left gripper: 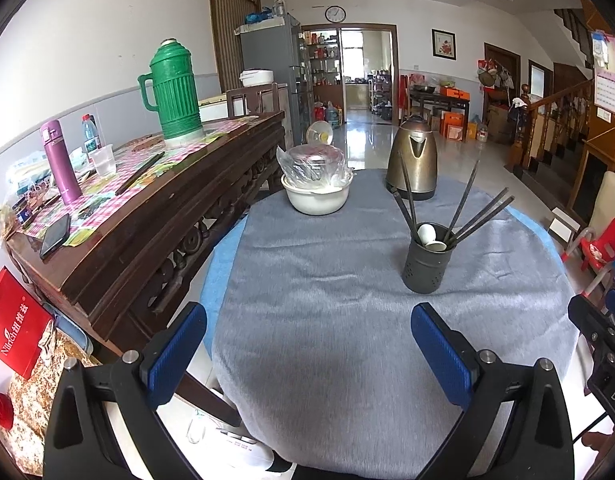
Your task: Organize utensils
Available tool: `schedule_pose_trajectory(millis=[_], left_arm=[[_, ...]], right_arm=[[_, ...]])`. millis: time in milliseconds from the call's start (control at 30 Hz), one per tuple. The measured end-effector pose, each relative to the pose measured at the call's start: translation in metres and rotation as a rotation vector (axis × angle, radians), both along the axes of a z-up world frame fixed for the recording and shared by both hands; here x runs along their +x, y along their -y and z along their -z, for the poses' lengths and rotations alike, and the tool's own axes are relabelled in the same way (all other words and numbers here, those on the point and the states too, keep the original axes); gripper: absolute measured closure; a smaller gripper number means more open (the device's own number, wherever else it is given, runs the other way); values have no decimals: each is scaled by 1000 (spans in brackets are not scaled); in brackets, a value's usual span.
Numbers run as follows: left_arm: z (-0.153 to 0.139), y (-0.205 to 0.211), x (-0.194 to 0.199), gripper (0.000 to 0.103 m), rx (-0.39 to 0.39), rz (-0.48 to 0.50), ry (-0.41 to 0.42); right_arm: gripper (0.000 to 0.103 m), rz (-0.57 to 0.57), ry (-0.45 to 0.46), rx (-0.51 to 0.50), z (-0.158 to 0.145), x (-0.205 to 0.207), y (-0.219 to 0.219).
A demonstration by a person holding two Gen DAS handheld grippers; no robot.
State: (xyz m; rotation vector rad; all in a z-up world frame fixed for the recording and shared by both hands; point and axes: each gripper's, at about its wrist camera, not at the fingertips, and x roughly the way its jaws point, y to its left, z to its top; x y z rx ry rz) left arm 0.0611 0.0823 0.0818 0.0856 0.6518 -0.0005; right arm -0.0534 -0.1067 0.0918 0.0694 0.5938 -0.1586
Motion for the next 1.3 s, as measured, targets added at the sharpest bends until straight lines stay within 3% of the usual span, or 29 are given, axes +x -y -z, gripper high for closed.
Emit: schedule_pose_trajectory(millis=[567, 1300], left_arm=[[11, 11, 38, 1, 22, -3, -46], [2, 5, 17, 1, -1, 20, -15]], right_arm=[[29, 9, -46, 38, 15, 52, 13], [29, 18, -19, 22, 5, 35, 3]])
